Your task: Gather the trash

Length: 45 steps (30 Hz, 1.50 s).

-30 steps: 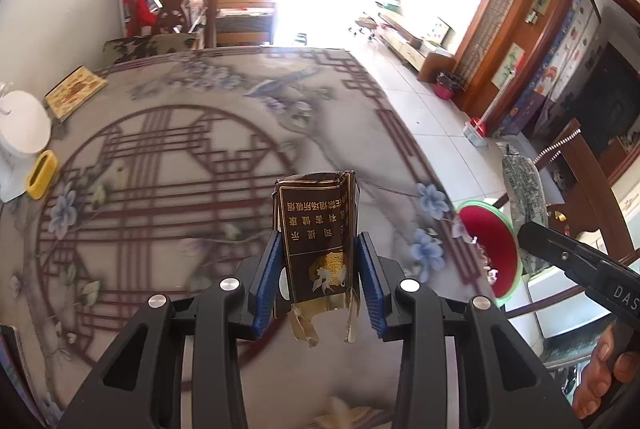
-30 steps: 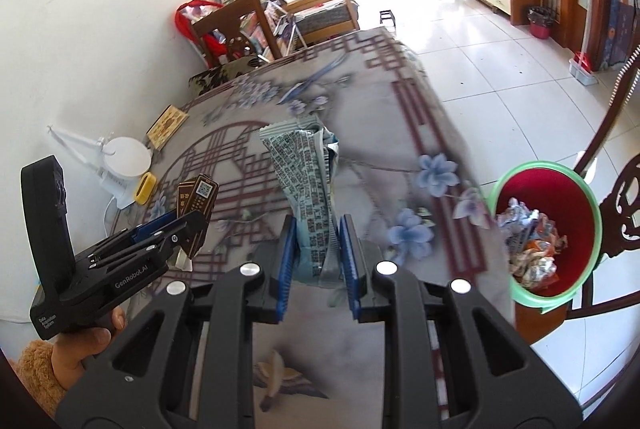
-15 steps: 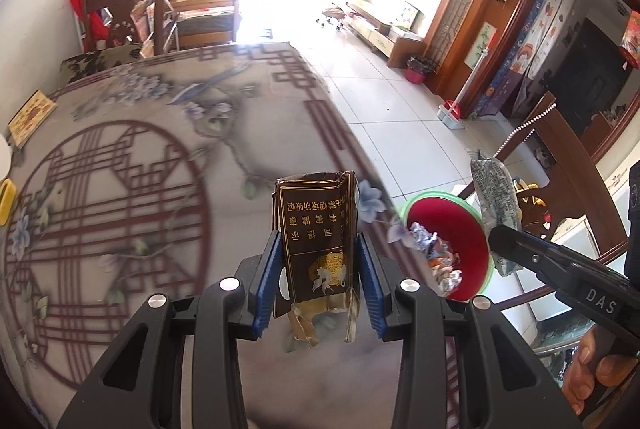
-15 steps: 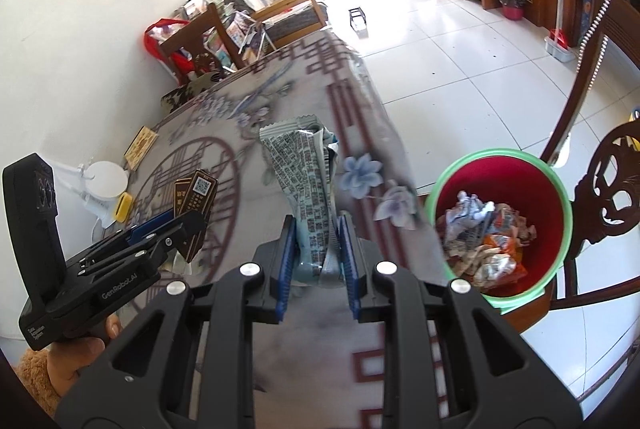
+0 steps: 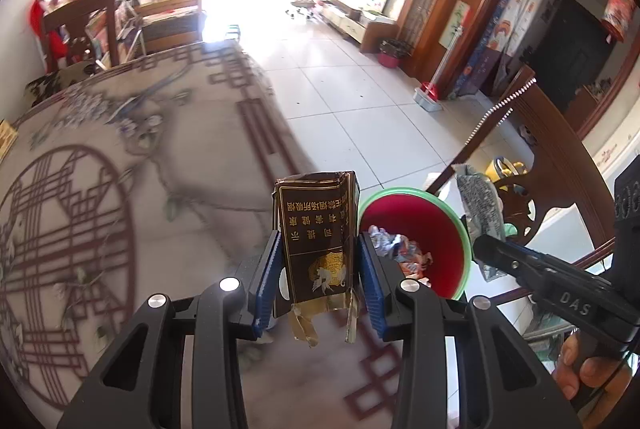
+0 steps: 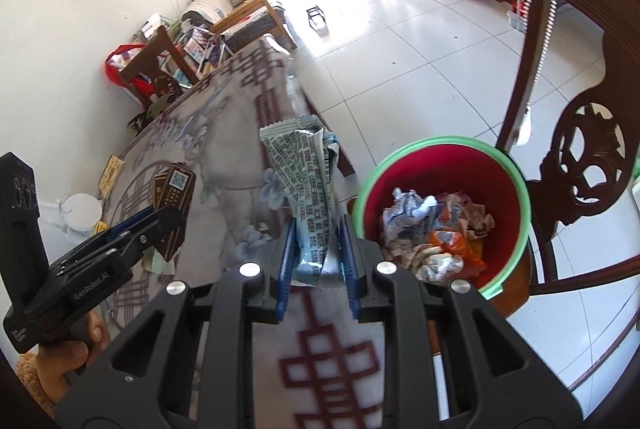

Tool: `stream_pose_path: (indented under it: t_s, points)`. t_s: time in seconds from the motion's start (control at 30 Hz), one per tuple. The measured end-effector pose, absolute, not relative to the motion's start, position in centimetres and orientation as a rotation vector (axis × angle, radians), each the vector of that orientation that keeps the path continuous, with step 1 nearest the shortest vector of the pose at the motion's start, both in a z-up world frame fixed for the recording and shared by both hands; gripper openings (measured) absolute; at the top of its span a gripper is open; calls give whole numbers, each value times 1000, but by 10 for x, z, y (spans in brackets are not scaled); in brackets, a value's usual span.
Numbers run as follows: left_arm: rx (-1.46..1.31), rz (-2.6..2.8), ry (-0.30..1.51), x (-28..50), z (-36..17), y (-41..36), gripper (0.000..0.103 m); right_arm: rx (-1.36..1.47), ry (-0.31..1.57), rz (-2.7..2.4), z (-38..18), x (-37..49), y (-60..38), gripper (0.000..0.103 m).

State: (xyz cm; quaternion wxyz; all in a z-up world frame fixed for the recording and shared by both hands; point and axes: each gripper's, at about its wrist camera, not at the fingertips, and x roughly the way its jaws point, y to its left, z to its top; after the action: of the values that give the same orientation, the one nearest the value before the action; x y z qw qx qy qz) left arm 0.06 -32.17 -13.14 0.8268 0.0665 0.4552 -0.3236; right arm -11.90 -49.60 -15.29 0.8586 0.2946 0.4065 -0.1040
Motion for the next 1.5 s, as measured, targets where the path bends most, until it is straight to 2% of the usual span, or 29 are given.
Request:
stream_pose_path:
  t_s: [0.27, 0.33, 0.37, 0.4, 0.43, 0.5, 0.77, 0.8, 0.87, 1.0, 1.23, 1.5]
  points:
    - [179, -741, 975, -8, -133, -365, 35, 648, 883, -334, -178, -132, -543, 22]
    - [192, -754, 975, -9, -134, -375, 35, 646, 882, -367, -182, -134, -553, 26]
    - [197, -760, 975, -10, -135, -380, 35, 646, 882, -382, -183, -135, -558, 30]
    - [202, -766, 975, -10, -135, -385, 35, 652, 881, -387, -185, -136, -562, 43]
    - [207, -774, 976, -11, -136, -392, 35, 658, 879, -399, -186, -138, -567, 60]
    - [212, -791, 985, -11, -138, -403, 35, 659, 860, -437, -186, -145, -575, 67]
    - [302, -911, 1037, -24, -164, -464, 35, 700, 841, -524, -187, -181, -592, 70]
    - [315, -916, 1044, -26, -167, -469, 39, 703, 841, -532, -187, -185, -593, 70]
    - [331, -922, 1059, -29, -173, -478, 40, 707, 841, -549, -186, -193, -594, 70]
    - [331, -927, 1046, -32, -170, -479, 53, 705, 830, -574, -182, -204, -594, 71]
    - [313, -911, 1008, -27, -156, -456, 65, 696, 814, -554, -175, -197, -580, 72]
    - [271, -862, 959, -12, -134, -391, 66, 650, 792, -488, -159, -164, -536, 73]
